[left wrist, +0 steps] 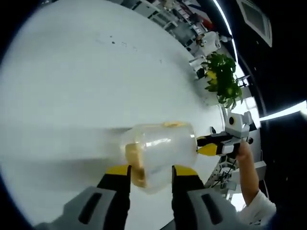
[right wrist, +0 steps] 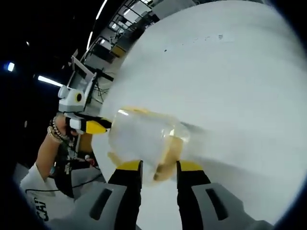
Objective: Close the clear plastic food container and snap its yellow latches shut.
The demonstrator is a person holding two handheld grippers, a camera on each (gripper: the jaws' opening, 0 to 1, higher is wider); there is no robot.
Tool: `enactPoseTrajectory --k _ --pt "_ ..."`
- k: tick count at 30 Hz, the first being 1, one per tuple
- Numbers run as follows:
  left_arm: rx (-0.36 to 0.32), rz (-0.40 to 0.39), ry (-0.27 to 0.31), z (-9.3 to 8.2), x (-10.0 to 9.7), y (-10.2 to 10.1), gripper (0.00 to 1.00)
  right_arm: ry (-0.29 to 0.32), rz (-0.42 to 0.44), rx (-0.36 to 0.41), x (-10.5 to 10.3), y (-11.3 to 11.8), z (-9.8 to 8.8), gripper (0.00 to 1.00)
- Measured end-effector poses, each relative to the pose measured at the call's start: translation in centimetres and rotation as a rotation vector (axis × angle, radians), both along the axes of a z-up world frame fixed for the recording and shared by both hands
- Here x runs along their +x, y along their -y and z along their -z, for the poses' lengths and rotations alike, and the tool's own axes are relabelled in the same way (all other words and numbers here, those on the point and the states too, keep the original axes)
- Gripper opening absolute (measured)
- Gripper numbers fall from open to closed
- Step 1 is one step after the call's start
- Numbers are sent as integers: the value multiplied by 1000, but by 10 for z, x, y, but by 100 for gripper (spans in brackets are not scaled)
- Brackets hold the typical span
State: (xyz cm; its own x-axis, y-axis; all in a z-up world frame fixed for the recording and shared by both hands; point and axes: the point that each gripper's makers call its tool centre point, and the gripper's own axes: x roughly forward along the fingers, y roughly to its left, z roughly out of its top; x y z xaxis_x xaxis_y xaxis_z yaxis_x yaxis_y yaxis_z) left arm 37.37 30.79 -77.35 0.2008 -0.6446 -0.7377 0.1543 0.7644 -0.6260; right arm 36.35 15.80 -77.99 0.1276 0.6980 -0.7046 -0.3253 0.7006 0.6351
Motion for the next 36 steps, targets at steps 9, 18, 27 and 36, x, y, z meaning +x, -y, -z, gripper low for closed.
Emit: enactPoseTrajectory --k 9,18,27,36 --pt "116 72 24 11 -1 -1 21 -4 -26 -24 1 1 1 22" --pt "122 112 27 12 -3 -1 21 1 -41 -26 2 1 3 21" --pt "113 112 4 13 -3 -1 19 -7 -62 -39 2 0 3 20" --pt "108 108 0 13 -3 0 18 -4 -61 -23 2 -1 4 20"
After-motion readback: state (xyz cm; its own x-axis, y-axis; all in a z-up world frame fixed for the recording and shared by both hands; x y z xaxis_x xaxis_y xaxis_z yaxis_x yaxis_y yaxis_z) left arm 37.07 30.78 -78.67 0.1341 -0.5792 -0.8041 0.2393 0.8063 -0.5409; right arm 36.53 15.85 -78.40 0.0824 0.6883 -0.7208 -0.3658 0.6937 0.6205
